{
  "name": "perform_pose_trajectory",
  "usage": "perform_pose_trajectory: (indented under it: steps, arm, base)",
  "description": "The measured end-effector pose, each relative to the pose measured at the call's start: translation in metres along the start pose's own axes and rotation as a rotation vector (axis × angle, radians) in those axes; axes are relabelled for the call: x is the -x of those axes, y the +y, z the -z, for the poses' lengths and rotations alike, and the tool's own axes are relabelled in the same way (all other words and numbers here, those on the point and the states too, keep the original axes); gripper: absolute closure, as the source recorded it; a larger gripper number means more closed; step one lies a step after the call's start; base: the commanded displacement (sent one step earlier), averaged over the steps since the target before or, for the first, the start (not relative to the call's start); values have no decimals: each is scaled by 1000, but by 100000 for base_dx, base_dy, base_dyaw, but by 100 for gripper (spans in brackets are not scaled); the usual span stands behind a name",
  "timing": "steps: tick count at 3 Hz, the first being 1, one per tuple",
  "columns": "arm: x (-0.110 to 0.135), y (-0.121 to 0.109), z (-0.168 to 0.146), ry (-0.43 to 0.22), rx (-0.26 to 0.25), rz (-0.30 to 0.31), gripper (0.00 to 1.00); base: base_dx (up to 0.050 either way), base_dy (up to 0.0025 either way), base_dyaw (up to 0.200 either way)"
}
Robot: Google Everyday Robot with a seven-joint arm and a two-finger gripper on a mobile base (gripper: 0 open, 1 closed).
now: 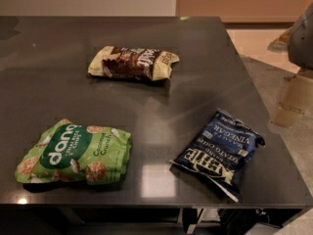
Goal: Pick blue chip bag
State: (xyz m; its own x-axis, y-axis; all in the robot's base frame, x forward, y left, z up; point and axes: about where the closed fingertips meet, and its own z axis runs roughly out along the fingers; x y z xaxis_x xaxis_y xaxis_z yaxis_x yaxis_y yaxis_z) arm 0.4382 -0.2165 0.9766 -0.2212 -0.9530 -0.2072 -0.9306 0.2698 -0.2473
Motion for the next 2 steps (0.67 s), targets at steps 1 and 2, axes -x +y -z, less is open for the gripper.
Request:
perform_pose_trajectory:
  steps: [1, 2]
  arm:
    - [0, 0, 0, 0, 0, 0, 0]
    - [0, 0, 0, 0, 0, 0, 0]
  base:
    - [-2, 1, -10010]
    - [0, 0, 0]
